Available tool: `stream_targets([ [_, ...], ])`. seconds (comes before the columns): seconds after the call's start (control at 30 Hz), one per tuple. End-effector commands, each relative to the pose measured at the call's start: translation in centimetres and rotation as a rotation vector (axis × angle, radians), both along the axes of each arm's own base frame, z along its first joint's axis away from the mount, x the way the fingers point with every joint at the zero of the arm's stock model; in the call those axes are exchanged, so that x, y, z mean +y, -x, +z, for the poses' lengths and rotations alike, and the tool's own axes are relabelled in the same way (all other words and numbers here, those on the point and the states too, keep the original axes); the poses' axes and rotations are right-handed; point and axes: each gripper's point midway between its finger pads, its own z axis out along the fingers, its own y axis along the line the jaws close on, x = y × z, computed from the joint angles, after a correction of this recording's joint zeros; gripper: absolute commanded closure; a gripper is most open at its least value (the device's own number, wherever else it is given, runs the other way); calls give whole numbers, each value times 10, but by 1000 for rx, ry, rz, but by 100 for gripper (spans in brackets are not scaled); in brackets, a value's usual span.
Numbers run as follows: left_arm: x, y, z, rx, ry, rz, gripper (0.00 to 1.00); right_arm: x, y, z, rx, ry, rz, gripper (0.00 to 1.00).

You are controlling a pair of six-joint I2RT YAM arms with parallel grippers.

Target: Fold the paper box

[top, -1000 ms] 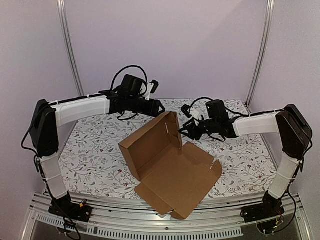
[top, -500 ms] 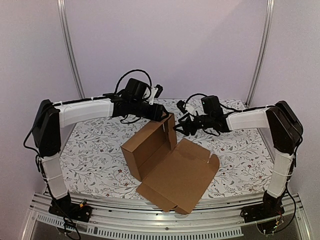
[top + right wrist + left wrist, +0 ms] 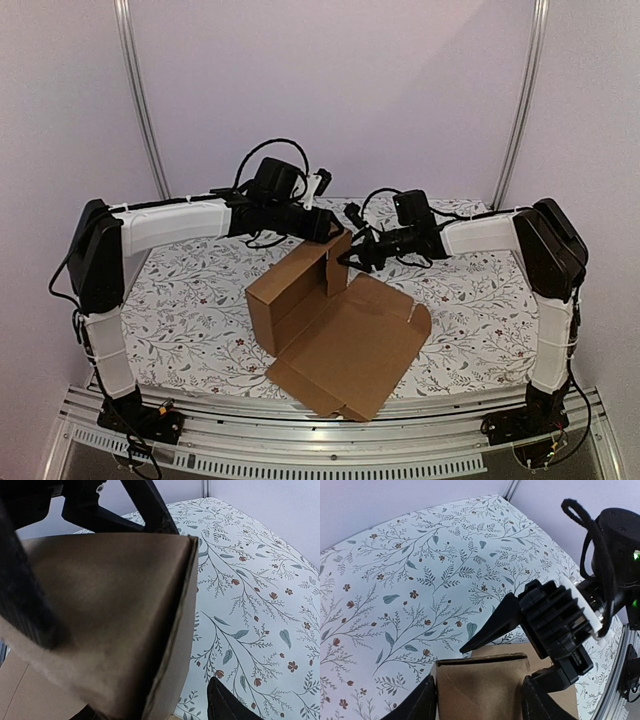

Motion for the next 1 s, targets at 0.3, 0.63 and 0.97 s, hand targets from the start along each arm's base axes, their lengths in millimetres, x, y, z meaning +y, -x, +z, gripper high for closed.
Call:
stream_targets([
  [0.3,-22,17,-30,143,90,-112,43,19,-37,5,19,-98,-72,64],
  [0.63,-7,-1,-9,99,109,-7,39,2,-61,9,65,-114,-292,82],
  [0.97,22,18,27,20,142,40,35,-21,-36,20,50,30,-289,80],
])
